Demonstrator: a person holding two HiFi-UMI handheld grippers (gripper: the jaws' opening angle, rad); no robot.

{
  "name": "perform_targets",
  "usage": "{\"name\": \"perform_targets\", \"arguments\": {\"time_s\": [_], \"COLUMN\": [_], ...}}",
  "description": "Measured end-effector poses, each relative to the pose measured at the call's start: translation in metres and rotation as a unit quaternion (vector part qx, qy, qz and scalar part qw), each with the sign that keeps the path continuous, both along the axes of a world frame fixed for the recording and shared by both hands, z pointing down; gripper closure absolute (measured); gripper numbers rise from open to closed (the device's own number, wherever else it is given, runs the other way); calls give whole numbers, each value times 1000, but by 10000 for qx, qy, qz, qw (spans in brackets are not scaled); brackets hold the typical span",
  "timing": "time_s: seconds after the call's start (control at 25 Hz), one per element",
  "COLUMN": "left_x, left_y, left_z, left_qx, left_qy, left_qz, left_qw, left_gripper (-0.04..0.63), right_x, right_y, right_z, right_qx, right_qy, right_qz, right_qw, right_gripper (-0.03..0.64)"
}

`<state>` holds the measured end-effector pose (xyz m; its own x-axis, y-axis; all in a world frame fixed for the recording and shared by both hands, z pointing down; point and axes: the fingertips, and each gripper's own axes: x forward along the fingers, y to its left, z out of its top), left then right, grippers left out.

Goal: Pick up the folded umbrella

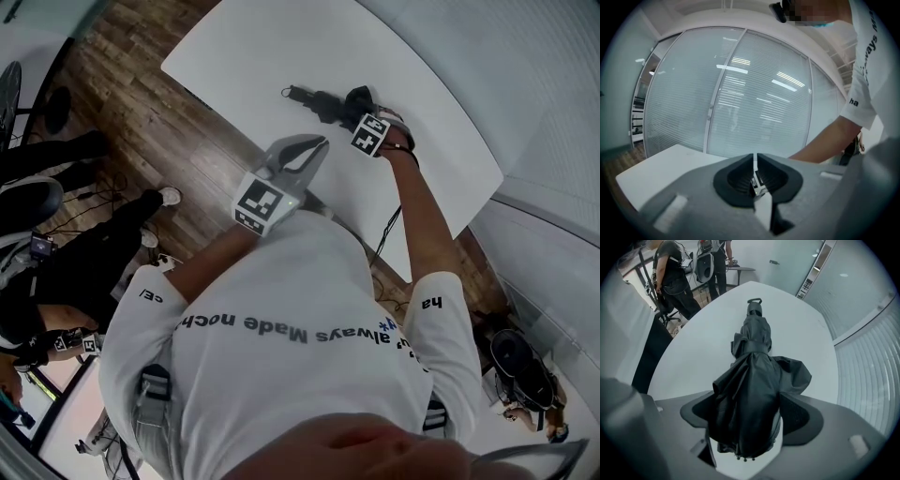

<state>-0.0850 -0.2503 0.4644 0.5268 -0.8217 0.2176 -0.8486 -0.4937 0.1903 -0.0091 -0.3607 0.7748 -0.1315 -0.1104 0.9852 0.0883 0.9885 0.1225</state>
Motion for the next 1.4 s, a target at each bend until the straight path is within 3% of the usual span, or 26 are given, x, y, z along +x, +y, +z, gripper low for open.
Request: {"name": "perform_targets", "arguments": {"time_s": [0.36,0.56,0.8,1.12,1.4], "left_x": [-15,-21,-16,-16,-21], "left_y": [-3,-5,-8,3,10], "left_z": [9,14,14,1,1], "left_qx": [-111,-192,-211,-61,14], "left_qy": [-12,-34,-41,-53,-27], "left_qz": [-176,-249,-278,-266,-241], "left_qw": [9998,9995,9994,9996,9997], "left_gripper": [574,575,580,581,583], "right_x": [-4,-4,1,8,16], "right_y": [-6,1,9,15,12], "right_z": [30,31,28,13,-23], "right_qx": [-410,-866,-876,-863,-879], "right_qy": [338,420,387,-404,-1519], "right_qz": [-127,-136,-112,928,1978], "right_qw": [9985,9953,9953,9911,9644], "right_gripper": [201,287,371,397,399]}}
